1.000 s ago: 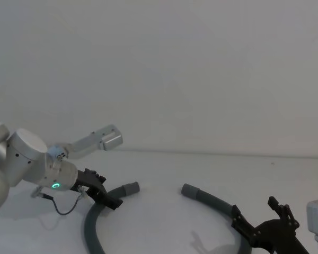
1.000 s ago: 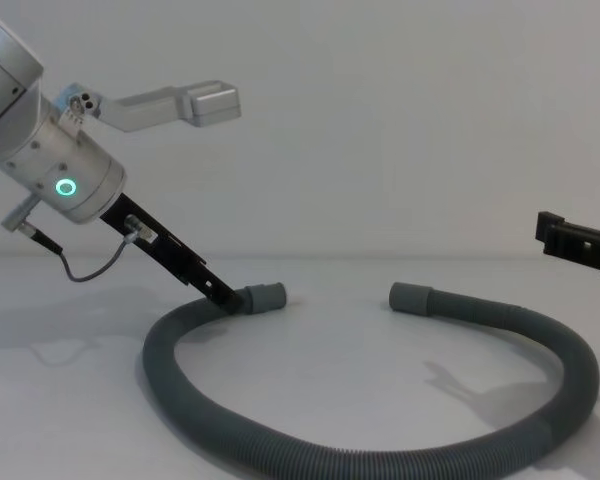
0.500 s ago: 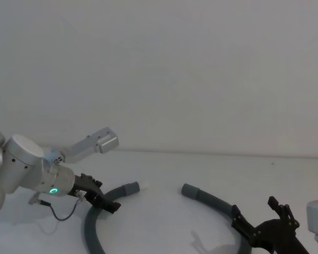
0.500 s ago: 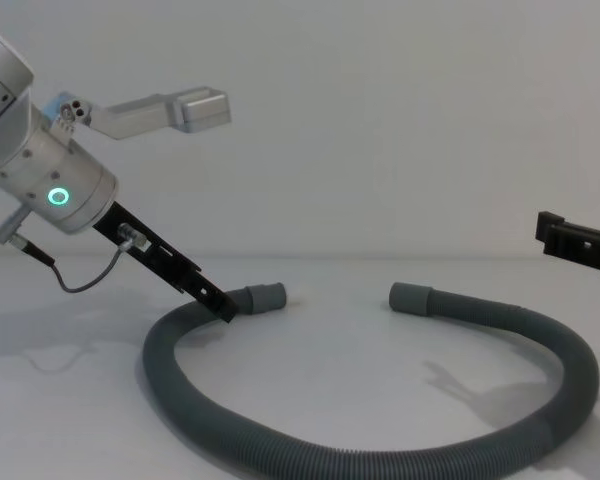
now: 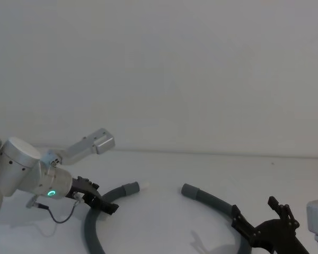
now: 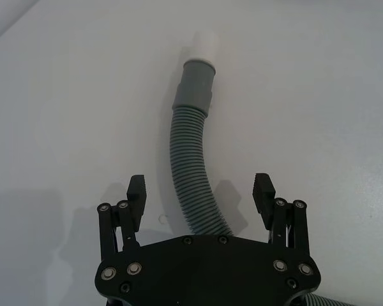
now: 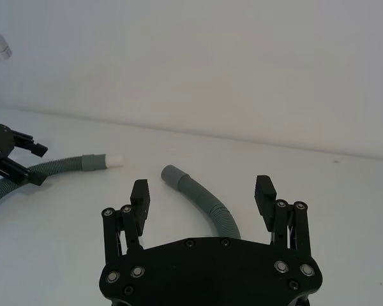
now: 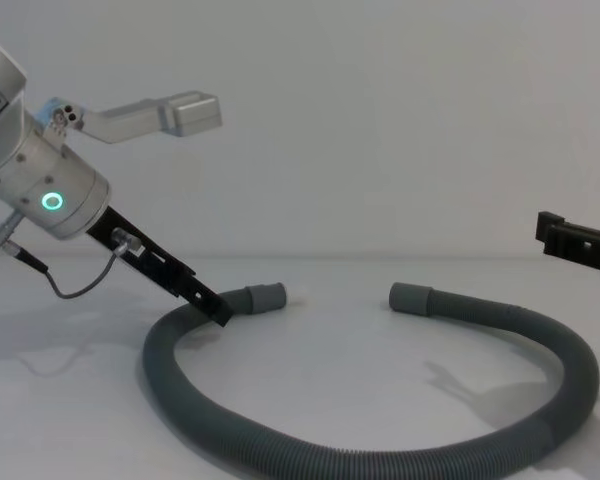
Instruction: Use both hands to pick up one end of the pipe from the table, align the ends, and insert them.
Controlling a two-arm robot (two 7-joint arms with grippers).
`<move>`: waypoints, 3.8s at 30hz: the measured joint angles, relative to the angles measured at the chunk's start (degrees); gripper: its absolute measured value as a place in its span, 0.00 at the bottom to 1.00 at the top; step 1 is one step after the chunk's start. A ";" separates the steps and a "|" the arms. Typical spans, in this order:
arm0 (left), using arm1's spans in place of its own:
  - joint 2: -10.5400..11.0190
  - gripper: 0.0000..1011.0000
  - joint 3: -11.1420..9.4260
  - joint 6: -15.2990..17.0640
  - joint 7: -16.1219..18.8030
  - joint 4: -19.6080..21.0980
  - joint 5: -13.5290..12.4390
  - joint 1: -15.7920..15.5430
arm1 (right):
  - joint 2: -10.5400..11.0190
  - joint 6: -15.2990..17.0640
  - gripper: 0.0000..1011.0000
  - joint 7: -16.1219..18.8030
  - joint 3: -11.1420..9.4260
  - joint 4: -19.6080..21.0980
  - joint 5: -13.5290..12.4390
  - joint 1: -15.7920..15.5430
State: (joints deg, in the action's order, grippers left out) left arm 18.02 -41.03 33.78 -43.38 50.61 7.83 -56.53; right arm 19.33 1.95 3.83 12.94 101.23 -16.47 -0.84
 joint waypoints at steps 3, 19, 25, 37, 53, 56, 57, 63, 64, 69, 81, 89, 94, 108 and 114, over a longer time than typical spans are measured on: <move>-0.06 0.99 0.42 0.15 0.28 0.03 0.23 0.31 | 0.00 0.00 0.99 0.00 0.00 0.00 0.00 0.00; -0.93 0.99 1.82 -0.10 1.56 -1.03 1.16 1.36 | 0.00 0.00 0.99 0.00 0.00 0.00 0.00 0.00; -1.10 0.90 2.01 -0.22 1.75 -1.29 1.26 1.49 | 0.00 0.00 0.99 0.00 0.00 0.00 0.00 0.00; -1.30 0.53 2.23 -0.32 1.95 -1.61 1.36 1.62 | 0.00 0.00 0.99 0.00 0.00 0.00 0.00 0.00; -1.38 0.29 2.34 -0.39 2.05 -1.73 1.41 1.70 | 0.00 0.00 0.99 0.00 0.00 0.00 0.00 0.00; -1.39 0.29 2.34 -0.40 2.05 -1.75 1.41 1.70 | 0.00 0.00 0.99 0.00 0.00 0.00 0.00 0.00; -1.39 0.29 2.34 -0.40 2.06 -1.75 1.41 1.70 | 0.00 0.00 0.99 0.00 0.00 0.00 0.00 0.00; -1.39 0.29 2.34 -0.40 2.06 -1.76 1.41 1.70 | 0.00 0.00 0.99 0.00 0.00 0.00 0.00 0.00; -1.39 0.29 2.34 -0.39 2.06 -1.76 1.41 1.70 | 0.00 0.00 0.99 0.00 0.00 0.00 0.00 0.00; -1.39 0.29 2.34 -0.39 2.05 -1.76 1.41 1.70 | 0.00 0.00 0.99 0.00 0.00 0.00 0.00 0.00; -1.39 0.29 2.33 -0.39 2.05 -1.76 1.41 1.70 | 0.00 0.00 0.99 0.00 0.00 0.00 0.00 0.00; -1.39 0.29 2.34 -0.39 2.05 -1.75 1.40 1.70 | -0.03 0.03 0.99 0.02 0.00 0.00 0.00 0.02; -1.39 0.29 2.33 -0.39 2.05 -1.75 1.41 1.70 | -0.10 0.76 0.99 0.33 0.18 0.21 0.03 0.50; -1.39 0.29 2.34 -0.39 2.05 -1.75 1.41 1.70 | 0.68 9.55 0.99 2.18 2.59 1.87 1.87 6.19; -1.39 0.29 2.34 -0.39 2.05 -1.75 1.41 1.70 | 1.65 14.86 0.99 3.11 4.06 2.56 3.41 9.38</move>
State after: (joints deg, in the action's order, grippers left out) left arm 16.62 -38.69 33.40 -41.34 48.85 9.24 -54.83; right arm 20.98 16.81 6.94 17.00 103.79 -13.05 8.54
